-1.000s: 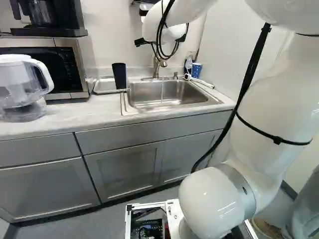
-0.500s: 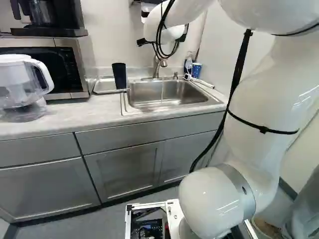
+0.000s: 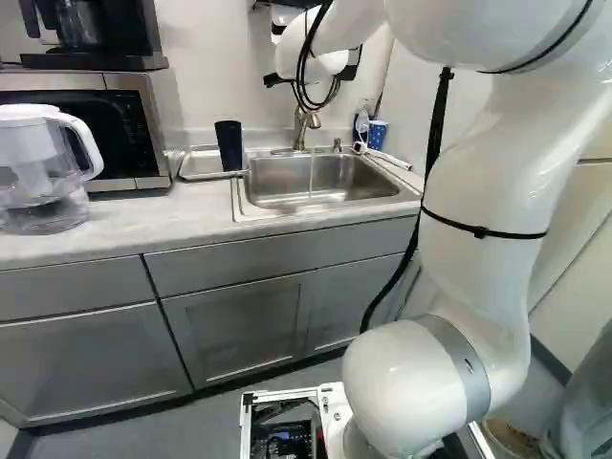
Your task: Rinse the cup and place it in the tray
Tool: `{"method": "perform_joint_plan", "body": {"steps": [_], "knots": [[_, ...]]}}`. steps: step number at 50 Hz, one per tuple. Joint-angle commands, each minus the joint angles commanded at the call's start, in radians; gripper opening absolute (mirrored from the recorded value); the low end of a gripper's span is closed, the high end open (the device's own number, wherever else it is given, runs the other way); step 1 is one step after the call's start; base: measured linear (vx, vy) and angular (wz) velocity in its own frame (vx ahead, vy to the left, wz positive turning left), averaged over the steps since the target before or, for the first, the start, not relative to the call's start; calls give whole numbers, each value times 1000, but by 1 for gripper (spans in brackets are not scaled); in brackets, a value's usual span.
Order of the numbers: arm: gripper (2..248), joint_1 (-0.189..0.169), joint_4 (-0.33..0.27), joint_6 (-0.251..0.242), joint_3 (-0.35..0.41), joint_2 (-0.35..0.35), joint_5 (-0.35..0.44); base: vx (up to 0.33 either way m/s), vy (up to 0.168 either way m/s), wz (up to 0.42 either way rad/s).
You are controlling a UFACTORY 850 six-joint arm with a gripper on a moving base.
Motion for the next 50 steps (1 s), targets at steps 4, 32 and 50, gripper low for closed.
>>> {"method": "perform_joint_plan", "body": {"steps": [4, 32, 50], "knots": [[247, -1, 0, 0, -18, -16, 0, 0, 0, 0], [247, -7, 0, 0, -106, -94, 0, 0, 0, 0], [247, -8, 0, 0, -125, -110, 0, 0, 0, 0]]}}
